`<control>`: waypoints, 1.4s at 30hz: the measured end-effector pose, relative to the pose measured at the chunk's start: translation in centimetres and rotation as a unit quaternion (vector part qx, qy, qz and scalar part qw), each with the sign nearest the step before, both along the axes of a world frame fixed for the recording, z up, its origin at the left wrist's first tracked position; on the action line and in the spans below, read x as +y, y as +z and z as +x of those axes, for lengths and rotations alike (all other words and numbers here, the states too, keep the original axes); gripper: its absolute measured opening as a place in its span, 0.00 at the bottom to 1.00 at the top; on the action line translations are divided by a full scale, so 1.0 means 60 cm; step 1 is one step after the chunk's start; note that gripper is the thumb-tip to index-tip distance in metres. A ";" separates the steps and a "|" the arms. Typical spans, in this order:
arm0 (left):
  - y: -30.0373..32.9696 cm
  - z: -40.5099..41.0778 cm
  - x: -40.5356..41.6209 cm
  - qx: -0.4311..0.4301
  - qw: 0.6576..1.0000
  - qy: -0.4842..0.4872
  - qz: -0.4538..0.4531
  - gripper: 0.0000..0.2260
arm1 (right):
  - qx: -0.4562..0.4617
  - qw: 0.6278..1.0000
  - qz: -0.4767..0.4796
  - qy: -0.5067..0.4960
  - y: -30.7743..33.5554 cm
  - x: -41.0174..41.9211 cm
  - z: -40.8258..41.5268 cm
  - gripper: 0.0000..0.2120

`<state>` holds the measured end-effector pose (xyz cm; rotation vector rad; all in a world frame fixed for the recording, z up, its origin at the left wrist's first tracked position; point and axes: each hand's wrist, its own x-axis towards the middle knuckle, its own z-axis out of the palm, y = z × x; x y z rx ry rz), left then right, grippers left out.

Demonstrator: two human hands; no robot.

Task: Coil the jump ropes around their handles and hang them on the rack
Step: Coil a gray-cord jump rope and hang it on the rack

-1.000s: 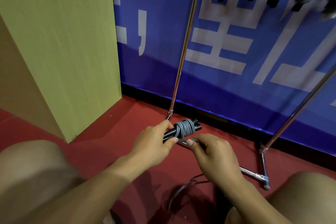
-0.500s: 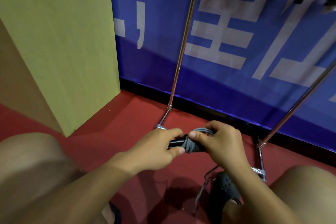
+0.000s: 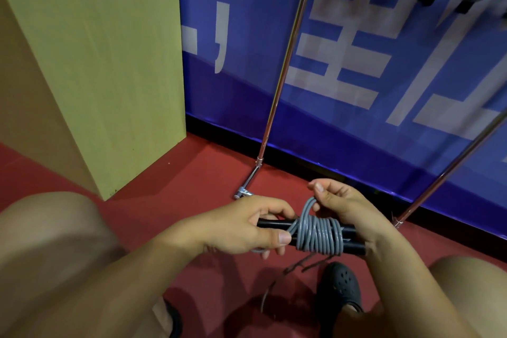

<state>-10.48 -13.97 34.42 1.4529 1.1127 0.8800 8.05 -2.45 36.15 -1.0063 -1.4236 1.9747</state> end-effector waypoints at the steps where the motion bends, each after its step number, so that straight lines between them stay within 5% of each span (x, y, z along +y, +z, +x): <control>1: 0.002 -0.001 -0.001 -0.017 1.000 -0.003 -0.001 0.10 | 0.011 1.000 -0.015 0.007 -0.002 -0.002 -0.001 0.08; 9: 0.010 0.000 -0.008 -0.093 0.995 0.004 0.022 0.13 | -0.007 0.996 0.087 0.013 -0.037 -0.029 -0.023 0.07; 12: 0.005 0.000 -0.005 -0.100 0.993 0.068 0.018 0.09 | -0.067 0.989 0.130 -0.001 -0.046 -0.027 -0.027 0.17; 24: -0.024 -0.006 0.030 -0.009 0.936 0.351 0.003 0.04 | -0.115 0.979 0.159 0.058 -0.058 -0.029 -0.035 0.04; 42: -0.051 -0.016 0.049 0.121 0.927 0.354 0.026 0.05 | -0.169 0.961 0.210 0.063 -0.057 -0.021 -0.033 0.07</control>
